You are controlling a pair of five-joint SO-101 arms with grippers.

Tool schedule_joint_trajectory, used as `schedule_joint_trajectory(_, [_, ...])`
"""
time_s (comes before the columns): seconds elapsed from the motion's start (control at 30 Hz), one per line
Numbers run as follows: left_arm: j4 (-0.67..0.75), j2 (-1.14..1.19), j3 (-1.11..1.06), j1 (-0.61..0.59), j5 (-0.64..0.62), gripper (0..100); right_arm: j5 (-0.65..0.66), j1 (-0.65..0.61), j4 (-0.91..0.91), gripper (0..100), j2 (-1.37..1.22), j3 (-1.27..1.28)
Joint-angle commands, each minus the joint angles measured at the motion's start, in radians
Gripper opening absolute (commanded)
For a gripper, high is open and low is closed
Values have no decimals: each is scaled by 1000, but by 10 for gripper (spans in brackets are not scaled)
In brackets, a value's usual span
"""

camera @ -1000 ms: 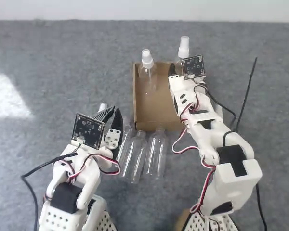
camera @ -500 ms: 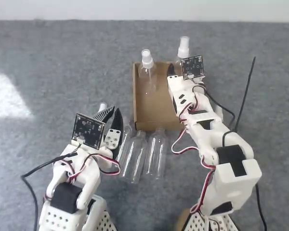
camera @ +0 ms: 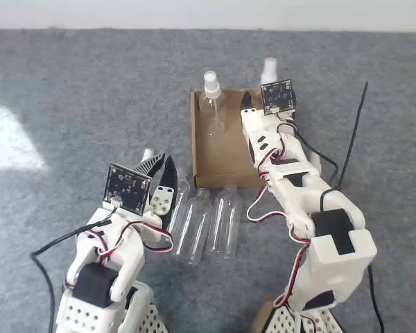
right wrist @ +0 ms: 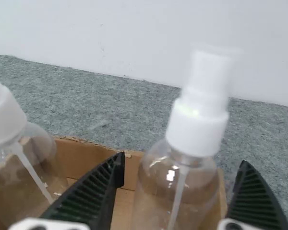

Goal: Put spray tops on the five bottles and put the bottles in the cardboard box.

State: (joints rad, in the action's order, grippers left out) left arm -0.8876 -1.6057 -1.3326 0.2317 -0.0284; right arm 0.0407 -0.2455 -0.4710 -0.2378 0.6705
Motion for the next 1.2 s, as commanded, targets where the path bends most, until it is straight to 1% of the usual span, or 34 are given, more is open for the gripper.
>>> schedule_joint_trajectory(0.0, [23, -12, 10, -5, 8, 23, -8, -7, -8, 309, 99, -35])
schedule_joint_trajectory(0.23, [26, -12, 10, -5, 8, 23, -11, -5, 199, 309, 303, -91])
schedule_joint_trajectory(0.3, [26, -12, 10, -5, 8, 23, -11, -2, 283, 309, 380, -114])
schedule_joint_trajectory(0.5, [28, -12, 8, -5, 8, 23, -11, -2, 722, 309, 631, -193])
schedule_joint_trajectory(0.67, [28, -12, 7, -5, 8, 23, -5, -8, 1135, 308, 845, -244])
schedule_joint_trajectory(0.8, [28, -9, 7, -5, 5, 23, -3, 5, 1388, 308, 963, -250])
schedule_joint_trajectory(0.9, [28, -9, 7, -5, 5, 23, 8, 54, 1564, 307, 1004, -250])
schedule_joint_trajectory(1.0, [28, -8, 7, -5, 5, 23, 83, 105, 1727, 307, 1020, -250])
schedule_joint_trajectory(1.07, [28, -9, 7, -6, 6, 23, 123, 162, 1790, 307, 1018, -250])
schedule_joint_trajectory(1.17, [34, -11, 15, -64, 3, 23, 133, 271, 1793, 307, 1009, -244])
